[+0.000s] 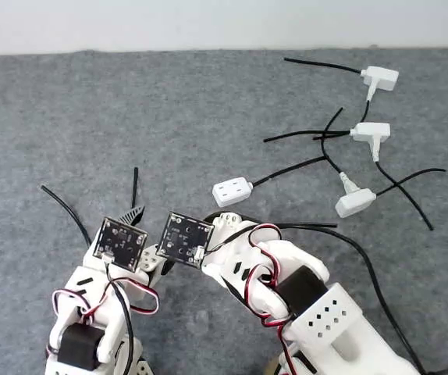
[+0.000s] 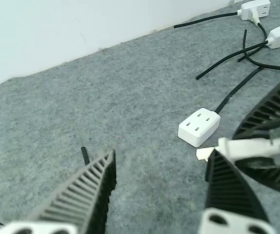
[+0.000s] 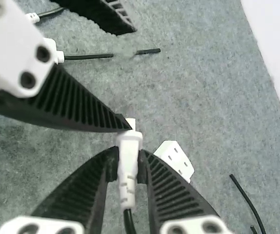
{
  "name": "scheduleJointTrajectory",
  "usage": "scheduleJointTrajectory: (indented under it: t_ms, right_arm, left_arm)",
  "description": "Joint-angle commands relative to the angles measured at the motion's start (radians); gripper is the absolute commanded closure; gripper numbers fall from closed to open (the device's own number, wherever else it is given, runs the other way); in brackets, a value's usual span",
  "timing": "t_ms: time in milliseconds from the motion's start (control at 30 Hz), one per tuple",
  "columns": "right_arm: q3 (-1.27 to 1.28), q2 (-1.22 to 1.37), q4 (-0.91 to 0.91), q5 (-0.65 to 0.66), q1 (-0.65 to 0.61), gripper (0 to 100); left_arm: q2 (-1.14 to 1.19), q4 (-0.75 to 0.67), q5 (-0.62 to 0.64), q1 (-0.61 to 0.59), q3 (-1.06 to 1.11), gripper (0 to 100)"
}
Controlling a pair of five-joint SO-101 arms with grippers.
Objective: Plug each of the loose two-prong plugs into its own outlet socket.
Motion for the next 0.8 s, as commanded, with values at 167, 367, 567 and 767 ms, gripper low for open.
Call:
scheduleJointTrajectory:
  t_ms: [167,367,567,767]
  right_arm:
    - [-0.018,-0.036,0.001,-0.018,-0.004,98.8]
    - [-0.018,-0.036,0.001,-0.018,-0.004,98.8]
    - [-0.018,-0.036,0.001,-0.018,-0.004,98.8]
    - [-0.018,-0.036,0.001,-0.02,-0.004,98.8]
  left_arm:
    - [-0.012,-0.023,-0.011,0.075,0.01,70]
    - [-0.012,-0.023,-0.011,0.077,0.012,70]
    - [-0.012,-0.025,-0.011,0.077,0.012,70]
    - [-0.012,-0.025,-0.011,0.014,-0.008,70]
